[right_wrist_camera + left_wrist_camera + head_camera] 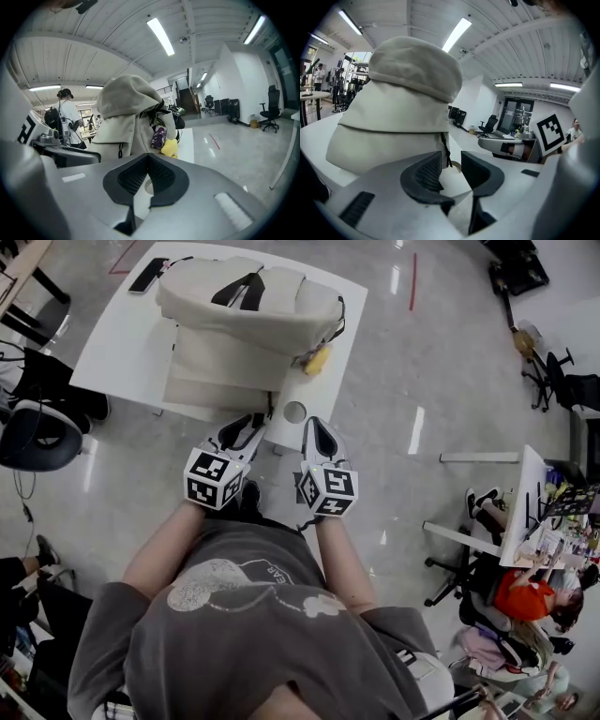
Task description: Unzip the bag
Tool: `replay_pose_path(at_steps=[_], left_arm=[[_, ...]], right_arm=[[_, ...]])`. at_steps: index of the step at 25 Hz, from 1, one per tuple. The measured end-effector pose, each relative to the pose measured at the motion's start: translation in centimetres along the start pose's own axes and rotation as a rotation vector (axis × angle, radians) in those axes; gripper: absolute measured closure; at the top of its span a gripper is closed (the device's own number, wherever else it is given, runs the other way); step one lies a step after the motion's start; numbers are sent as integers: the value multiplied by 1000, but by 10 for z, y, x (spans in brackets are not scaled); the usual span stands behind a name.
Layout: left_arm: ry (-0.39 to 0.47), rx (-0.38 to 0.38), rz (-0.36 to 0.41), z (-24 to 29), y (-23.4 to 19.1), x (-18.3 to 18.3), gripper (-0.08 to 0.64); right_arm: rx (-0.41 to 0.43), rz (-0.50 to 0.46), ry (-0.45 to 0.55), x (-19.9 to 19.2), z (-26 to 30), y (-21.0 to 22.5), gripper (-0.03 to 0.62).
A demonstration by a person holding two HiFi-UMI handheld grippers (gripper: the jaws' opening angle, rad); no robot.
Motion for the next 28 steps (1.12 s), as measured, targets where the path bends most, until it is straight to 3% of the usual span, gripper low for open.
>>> replay_pose_path(at_steps=[8, 13, 21, 28], left_arm=[[-54, 49, 5, 38, 2, 8, 370], [-89, 127, -20, 55, -2, 9, 373], [-150, 244, -9, 64, -15, 8, 500], [-139, 189, -2, 56, -17, 9, 522]], right_arm=[[-24, 13, -20, -5, 2, 8, 592], [-22, 18, -27, -7, 8, 10, 592], [-23, 32, -33, -8, 10, 16, 592], [4, 33, -32, -5, 23, 12, 592]])
Point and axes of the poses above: the fingertips, and each gripper's own axes: z forward along the fingers, y to its right, x out of its top, the point moved 5 cm from there along -z, backward along the fingers, and after that the axes turned 13 degrees about -y, right-handed, at the moved point
